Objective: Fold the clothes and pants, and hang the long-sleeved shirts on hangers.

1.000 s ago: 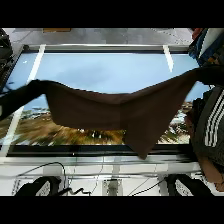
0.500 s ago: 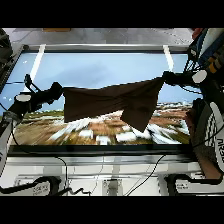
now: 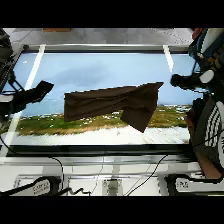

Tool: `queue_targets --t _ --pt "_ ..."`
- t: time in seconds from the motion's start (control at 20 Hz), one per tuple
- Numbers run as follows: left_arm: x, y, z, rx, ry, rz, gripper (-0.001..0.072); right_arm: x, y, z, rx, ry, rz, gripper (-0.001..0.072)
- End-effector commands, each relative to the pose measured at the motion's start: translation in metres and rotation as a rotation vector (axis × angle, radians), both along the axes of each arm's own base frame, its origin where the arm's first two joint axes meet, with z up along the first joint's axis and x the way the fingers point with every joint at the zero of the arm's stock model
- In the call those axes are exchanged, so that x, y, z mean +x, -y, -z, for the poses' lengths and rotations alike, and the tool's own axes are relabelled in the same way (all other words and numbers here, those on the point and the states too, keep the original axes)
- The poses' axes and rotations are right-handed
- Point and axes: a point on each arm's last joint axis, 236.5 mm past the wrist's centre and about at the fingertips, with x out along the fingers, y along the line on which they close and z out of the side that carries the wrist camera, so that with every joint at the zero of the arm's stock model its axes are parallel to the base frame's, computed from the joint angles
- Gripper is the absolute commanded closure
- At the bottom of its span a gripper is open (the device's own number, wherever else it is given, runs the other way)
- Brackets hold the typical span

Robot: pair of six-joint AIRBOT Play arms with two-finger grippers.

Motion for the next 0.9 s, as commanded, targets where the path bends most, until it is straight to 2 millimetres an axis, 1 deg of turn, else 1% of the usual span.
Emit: queue_targets --t 0.0,0.05,0.1,0.15,0.2,0.25,0.3,0.4,0.45,0.55,0.6,0.7,0.75,0.85 --pt "-0.035 0.004 0.003 -0.037 -0.071 0.135 0.0011 -0.065 0.035 0.033 0.064 -0.24 0.02 0.0347" --pt "-0.043 0.01 0.006 -0.036 -0.092 0.177 0.0011 -0.08 0.03 0.043 0.113 -0.286 -0.014 0.0347" --pt "-0.048 0.011 0.01 -0.022 -0.111 0.197 0.0011 -0.093 0.02 0.055 0.183 -0.318 -0.044 0.0347" --pt "-0.05 0.009 0.014 -0.001 -0.124 0.201 0.0011 -0.1 0.007 0.065 0.265 -0.327 -0.057 0.0346" --pt "-0.05 0.008 0.014 0.001 -0.124 0.201 0.0011 -0.105 -0.011 0.076 0.359 -0.322 -0.071 0.0346" --pt "-0.05 0.008 0.014 -0.001 -0.124 0.2 0.0011 -0.106 -0.027 0.086 0.434 -0.301 -0.073 0.0342" --pt "-0.05 0.008 0.014 -0.002 -0.126 0.199 0.0011 -0.105 -0.042 0.096 0.502 -0.28 -0.05 0.0278" --pt "-0.05 0.01 0.014 -0.004 -0.124 0.201 0.0011 -0.102 -0.063 0.119 0.576 -0.261 0.011 0.0166" --pt "-0.05 0.01 0.014 -0.004 -0.124 0.203 0.0011 -0.102 -0.074 0.131 0.583 -0.272 0.021 0.0136" --pt "-0.05 0.01 0.014 -0.002 -0.126 0.204 0.0011 -0.101 -0.093 0.148 0.576 -0.306 0.019 0.0138" --pt "-0.05 0.009 0.015 0.004 -0.129 0.205 0.0011 -0.097 -0.101 0.154 0.576 -0.309 0.028 0.0138" --pt "-0.052 0.008 0.017 0.015 -0.136 0.208 0.0011 -0.081 -0.112 0.159 0.58 -0.272 0.069 0.0138" --pt "-0.052 0.008 0.018 0.015 -0.136 0.208 0.0011 -0.07 -0.113 0.159 0.587 -0.239 0.106 0.0139" --pt "-0.052 0.008 0.018 0.015 -0.136 0.208 0.0011 -0.055 -0.105 0.157 0.597 -0.19 0.198 0.0169"
